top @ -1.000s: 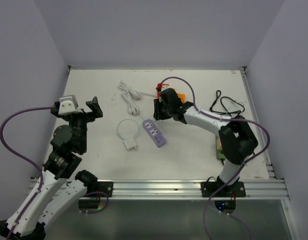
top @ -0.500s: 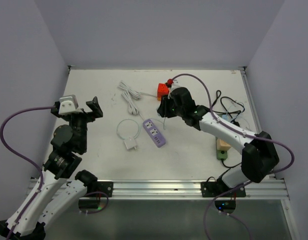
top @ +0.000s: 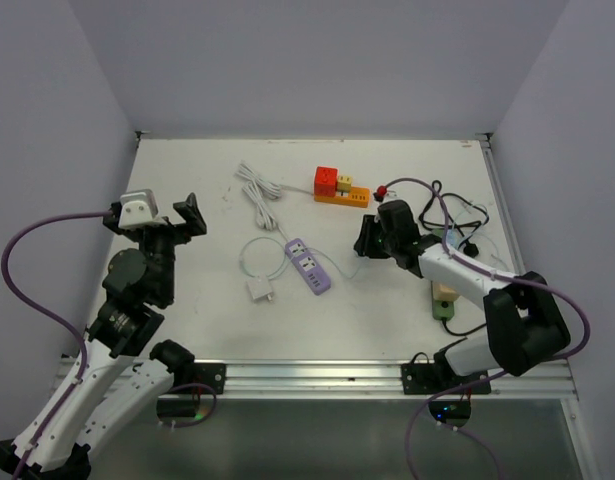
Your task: Pull the plug off the socket
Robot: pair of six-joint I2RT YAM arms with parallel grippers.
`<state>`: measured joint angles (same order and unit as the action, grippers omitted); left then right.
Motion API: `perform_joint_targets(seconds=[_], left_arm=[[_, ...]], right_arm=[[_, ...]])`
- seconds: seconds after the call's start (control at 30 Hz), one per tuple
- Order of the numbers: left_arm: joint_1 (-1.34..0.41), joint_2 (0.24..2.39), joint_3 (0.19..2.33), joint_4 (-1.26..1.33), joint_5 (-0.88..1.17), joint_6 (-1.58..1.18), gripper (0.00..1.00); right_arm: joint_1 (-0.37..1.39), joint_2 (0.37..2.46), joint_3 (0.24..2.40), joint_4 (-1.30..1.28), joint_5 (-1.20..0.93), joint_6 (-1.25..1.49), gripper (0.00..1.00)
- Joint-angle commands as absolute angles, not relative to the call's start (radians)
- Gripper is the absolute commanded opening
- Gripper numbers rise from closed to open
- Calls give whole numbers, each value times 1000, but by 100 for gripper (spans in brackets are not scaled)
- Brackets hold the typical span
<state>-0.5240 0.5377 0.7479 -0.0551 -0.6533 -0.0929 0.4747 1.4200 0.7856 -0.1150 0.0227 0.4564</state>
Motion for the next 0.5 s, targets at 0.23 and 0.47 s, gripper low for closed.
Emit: perform_joint_targets(seconds=[0.23, 0.47], left_arm=[[-520, 545, 770, -63, -635, -86, 100], [-520, 548, 772, -63, -634, -86, 100]], right_arm=[[367, 1489, 724, 83, -112, 518, 52], [356, 1471, 752, 32, -106, 509, 78]])
